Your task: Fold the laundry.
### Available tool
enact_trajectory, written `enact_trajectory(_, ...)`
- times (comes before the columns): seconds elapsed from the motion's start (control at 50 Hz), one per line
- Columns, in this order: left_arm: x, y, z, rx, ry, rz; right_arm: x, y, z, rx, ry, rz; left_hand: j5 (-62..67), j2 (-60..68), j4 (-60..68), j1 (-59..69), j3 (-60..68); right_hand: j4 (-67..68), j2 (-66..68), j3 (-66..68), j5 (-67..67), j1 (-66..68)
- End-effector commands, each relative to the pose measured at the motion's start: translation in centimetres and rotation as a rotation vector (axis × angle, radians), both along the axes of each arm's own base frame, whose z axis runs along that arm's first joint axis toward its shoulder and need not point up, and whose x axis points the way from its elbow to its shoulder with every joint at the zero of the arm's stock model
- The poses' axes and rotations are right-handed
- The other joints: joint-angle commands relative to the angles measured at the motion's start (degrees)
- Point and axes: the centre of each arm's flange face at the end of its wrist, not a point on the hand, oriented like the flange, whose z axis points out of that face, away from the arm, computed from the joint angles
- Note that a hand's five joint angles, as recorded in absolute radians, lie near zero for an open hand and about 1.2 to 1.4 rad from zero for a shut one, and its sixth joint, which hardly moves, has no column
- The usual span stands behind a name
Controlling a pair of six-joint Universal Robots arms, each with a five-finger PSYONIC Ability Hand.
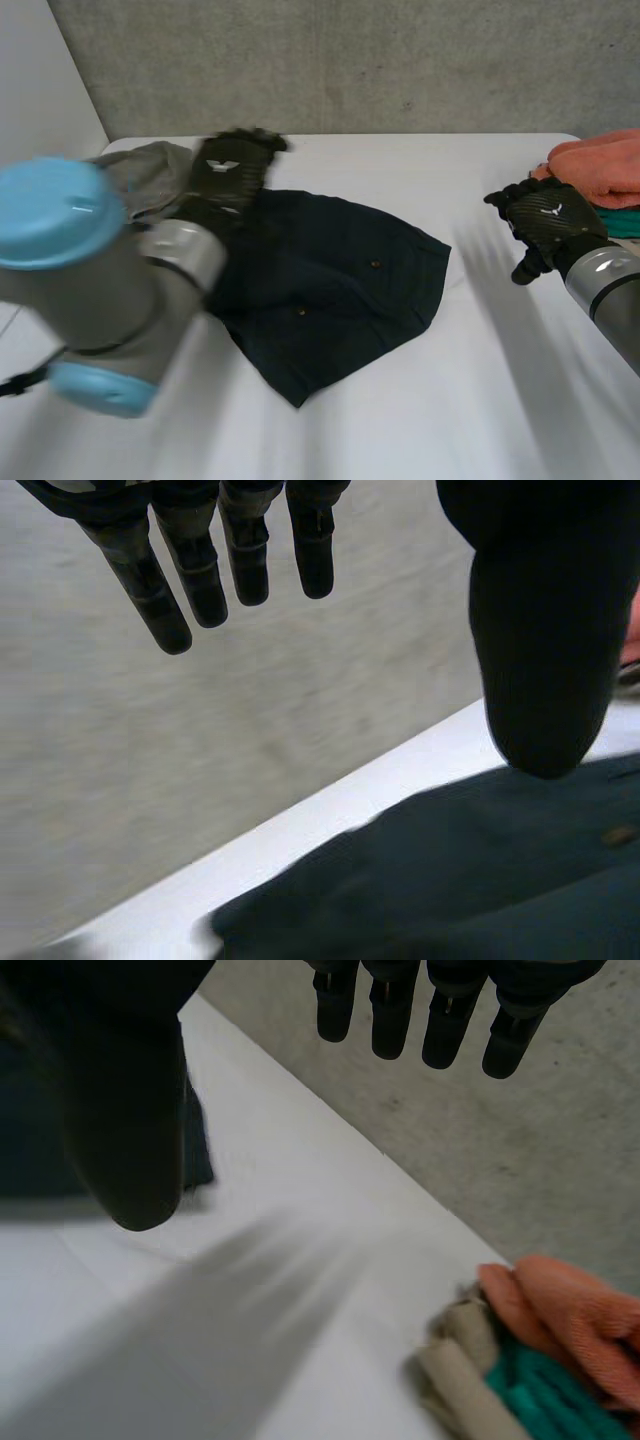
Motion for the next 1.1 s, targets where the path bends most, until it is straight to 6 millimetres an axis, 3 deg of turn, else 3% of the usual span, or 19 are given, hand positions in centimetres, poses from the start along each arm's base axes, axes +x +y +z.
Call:
enact_trajectory(0.02, 7.1, -1.2, -2.1, -0.017, -0.218, 0.137, 2.5, 3.7, 2.1, 0.232, -0.181, 0.038, -0.2, -1.3, -1.2, -1.9, -1.4, -2.2, -2.2, -2.4, -17.9, -3.0)
enact_trajectory(0.12, 9.5, -4.0, -3.7, -0.014, -0.283, 0.122, 5.3, 6.0, 1.4, 0.357, -0.273, 0.095, -0.2, -1.3, -1.2, -1.9, -1.4, -2.2, -2.2, -2.4, -17.9, -3.0)
enact_trajectory(0.16, 10.1, -6.0, -6.2, 0.026, -0.298, 0.094, 6.8, 6.2, 0.4, 0.368, -0.281, 0.13, -0.1, -1.1, -1.0, -1.7, -1.2, -2.2, -2.2, -2.4, -17.9, -3.0)
enact_trajectory(0.22, 10.0, -8.4, -7.9, 0.017, -0.298, 0.076, 9.6, 5.9, -2.2, 0.359, -0.269, 0.171, 0.1, -0.9, -0.8, -1.6, -1.0, -2.2, -2.2, -2.4, -17.9, -3.0)
enact_trajectory(0.3, 9.9, -11.0, -9.7, 0.005, -0.308, 0.082, 10.8, 4.5, -4.8, 0.329, -0.228, 0.109, 2.6, 1.6, 1.7, 0.9, 1.5, -2.2, -2.2, -2.4, -17.9, -3.0)
enact_trajectory(0.38, 9.5, -12.4, -11.6, 0.017, -0.337, 0.072, 11.5, 2.4, -8.0, 0.297, -0.162, 0.029, 37.6, 36.6, 36.7, 36.0, 36.5, -1.8, -1.9, -2.0, -17.5, -2.6)
enact_trajectory(0.4, 9.3, -12.4, -12.2, 0.026, -0.346, 0.063, 12.0, 2.1, -8.7, 0.276, -0.134, 0.028, 62.1, 61.0, 61.2, 60.4, 61.0, 18.1, 18.0, 17.9, 2.3, 17.3)
enact_trajectory(0.46, 9.1, -11.9, -11.9, 0.026, -0.351, 0.057, 12.2, 1.2, -8.5, 0.229, -0.098, 0.027, 63.8, 62.8, 62.9, 62.2, 62.7, 67.7, 67.6, 67.5, 51.9, 66.9)
enact_trajectory(0.52, 8.7, -10.4, -9.0, -0.016, -0.327, 0.05, 12.3, 0.7, -7.5, 0.164, -0.051, 0.049, 63.8, 62.8, 62.9, 62.2, 62.7, 67.8, 67.8, 67.6, 52.1, 67.0)
enact_trajectory(0.56, 8.2, -9.0, -7.3, -0.04, -0.319, 0.034, 11.7, 0.1, -5.1, 0.078, -0.03, 0.045, 63.8, 62.8, 62.9, 62.2, 62.7, 67.8, 67.8, 67.6, 52.1, 67.0)
enact_trajectory(0.66, 6.6, -3.5, -0.9, -0.161, -0.211, -0.023, 8.2, -1.5, 4.9, -0.206, -0.012, -0.011, 63.8, 62.8, 62.9, 62.2, 62.7, 67.8, 67.8, 67.6, 52.1, 67.0)
enact_trajectory(0.7, 6.3, -1.5, 1.3, -0.195, -0.138, -0.043, 7.4, -2.1, 6.7, -0.267, 0.011, -0.03, 63.8, 62.8, 62.9, 62.2, 62.7, 67.8, 67.8, 67.6, 52.1, 67.0)
enact_trajectory(0.8, 5.9, 0.8, 3.1, -0.144, 0.016, -0.092, 7.0, -4.0, 10.4, -0.403, 0.054, 0.001, 63.8, 62.8, 62.9, 62.2, 62.7, 67.8, 67.8, 67.6, 52.1, 67.0)
enact_trajectory(0.84, 5.4, 0.9, 2.2, -0.098, 0.032, -0.112, 7.7, -5.2, 9.5, -0.392, 0.058, 0.036, 63.8, 62.8, 62.9, 62.2, 62.7, 67.8, 67.8, 67.6, 52.1, 67.0)
enact_trajectory(0.94, 1.9, 0.9, -3.9, 0.076, -0.018, -0.187, 9.9, -7.8, 4.5, -0.329, 0.083, 0.122, 63.8, 62.8, 62.9, 62.2, 62.7, 67.8, 67.8, 67.6, 52.1, 67.0)
enact_trajectory(0.98, 0.7, -0.1, -6.7, 0.139, -0.05, -0.145, 10.6, -9.0, 1.7, -0.295, 0.095, 0.14, 63.8, 62.8, 62.9, 62.2, 62.7, 67.8, 67.8, 67.6, 52.1, 67.0)
enact_trajectory(1.06, 0.7, -2.6, -9.0, 0.162, -0.094, -0.002, 11.4, -10.6, -1.9, -0.261, 0.103, 0.156, 63.8, 62.8, 62.9, 62.2, 62.7, 67.8, 67.8, 67.6, 52.1, 67.0)
enact_trajectory(1.08, 0.7, -3.0, -9.5, 0.163, -0.104, 0.022, 11.5, -10.8, -2.4, -0.256, 0.102, 0.157, 57.0, 56.0, 56.1, 55.3, 55.9, 62.6, 62.5, 62.4, 46.8, 61.8)
enact_trajectory(1.1, 0.7, -3.7, -9.8, 0.155, -0.118, 0.06, 11.6, -10.9, -2.8, -0.253, 0.104, 0.153, 29.6, 28.6, 28.7, 28.0, 28.5, 45.3, 45.3, 45.1, 29.6, 44.6)
